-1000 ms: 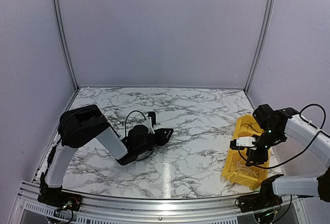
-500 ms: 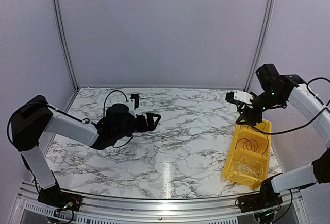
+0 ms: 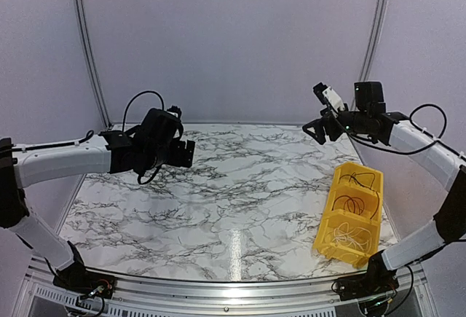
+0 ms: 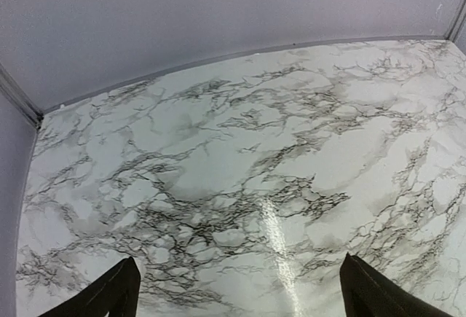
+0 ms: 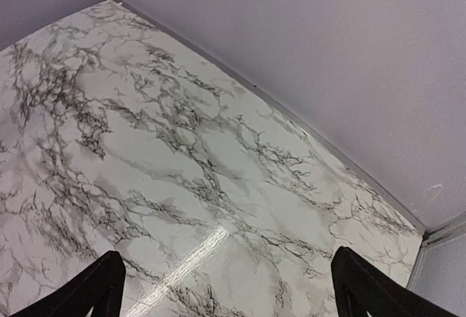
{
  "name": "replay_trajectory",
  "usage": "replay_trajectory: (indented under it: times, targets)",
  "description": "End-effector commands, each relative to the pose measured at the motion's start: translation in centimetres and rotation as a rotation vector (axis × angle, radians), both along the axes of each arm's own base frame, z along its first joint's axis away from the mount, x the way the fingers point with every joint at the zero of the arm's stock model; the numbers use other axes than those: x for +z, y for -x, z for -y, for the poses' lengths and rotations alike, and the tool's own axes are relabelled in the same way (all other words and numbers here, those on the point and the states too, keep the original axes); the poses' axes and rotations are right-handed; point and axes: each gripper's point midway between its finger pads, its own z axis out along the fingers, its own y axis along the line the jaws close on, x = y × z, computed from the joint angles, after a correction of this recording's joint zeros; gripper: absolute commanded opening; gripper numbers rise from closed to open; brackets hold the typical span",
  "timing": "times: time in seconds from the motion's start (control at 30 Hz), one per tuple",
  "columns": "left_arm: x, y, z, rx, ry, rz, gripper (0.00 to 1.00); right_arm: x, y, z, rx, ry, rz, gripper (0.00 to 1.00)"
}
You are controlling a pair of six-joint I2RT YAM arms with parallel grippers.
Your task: Untangle the cables
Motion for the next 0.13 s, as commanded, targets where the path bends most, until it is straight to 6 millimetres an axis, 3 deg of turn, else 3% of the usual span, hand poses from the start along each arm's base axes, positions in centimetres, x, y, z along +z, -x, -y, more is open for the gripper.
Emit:
replay_trajectory:
  times: [0.0,0.1]
  targets:
    - [5.7,-0.4,-5.4,0.093,-0.084,0.087,0.99,6.7,-3.7,1.7,-0.258,-0.209,0.163,0.99]
    - [9.5,-1.2,-7.1,0.125,-0.013,0.146,0.99,7.2,-3.8,2.0,-0.272,-0.197,0.18,0.99]
